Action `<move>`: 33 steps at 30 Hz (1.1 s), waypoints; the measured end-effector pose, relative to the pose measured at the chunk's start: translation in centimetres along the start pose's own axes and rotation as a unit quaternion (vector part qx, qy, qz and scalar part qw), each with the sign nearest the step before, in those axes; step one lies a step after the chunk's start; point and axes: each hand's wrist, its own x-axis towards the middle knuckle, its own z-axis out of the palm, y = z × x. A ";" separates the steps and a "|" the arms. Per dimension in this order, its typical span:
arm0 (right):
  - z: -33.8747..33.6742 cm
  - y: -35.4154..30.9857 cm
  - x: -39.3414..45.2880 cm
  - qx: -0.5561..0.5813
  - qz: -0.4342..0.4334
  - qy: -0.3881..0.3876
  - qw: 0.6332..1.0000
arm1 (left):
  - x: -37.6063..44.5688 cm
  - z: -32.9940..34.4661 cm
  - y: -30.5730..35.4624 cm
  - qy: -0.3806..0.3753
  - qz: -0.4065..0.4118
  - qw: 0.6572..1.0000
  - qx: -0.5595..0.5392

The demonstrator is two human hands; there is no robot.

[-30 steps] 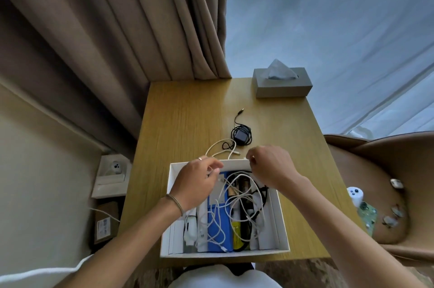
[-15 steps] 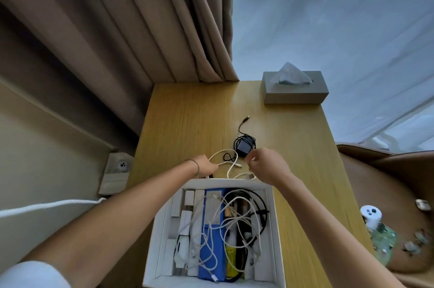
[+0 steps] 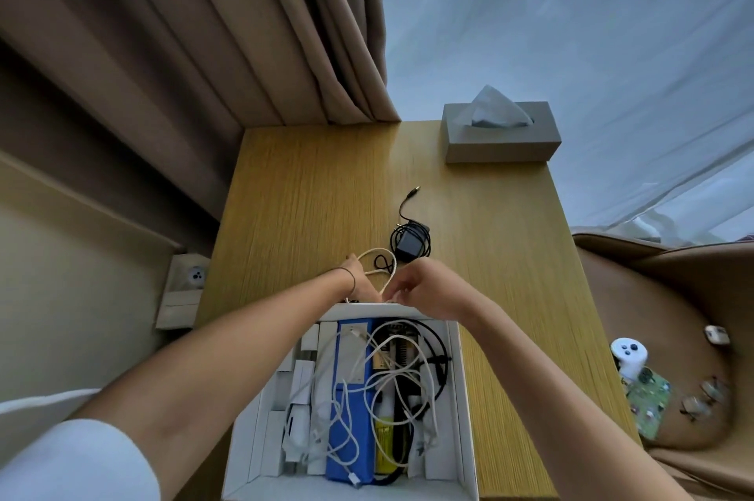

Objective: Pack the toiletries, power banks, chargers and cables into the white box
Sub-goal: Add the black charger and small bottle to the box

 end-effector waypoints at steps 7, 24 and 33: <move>0.2 1.7 -0.8 0.139 0.032 0.090 0.986 | -0.8 -0.9 -0.3 0.084 0.055 0.993 0.054; -1.7 -0.7 -1.8 0.085 -0.074 0.328 0.938 | -9.0 -6.6 0.3 0.046 0.281 0.936 -0.208; -1.0 -5.7 -3.1 -0.055 -0.219 0.258 0.939 | -16.6 -8.3 -0.1 -0.058 0.378 0.869 -0.313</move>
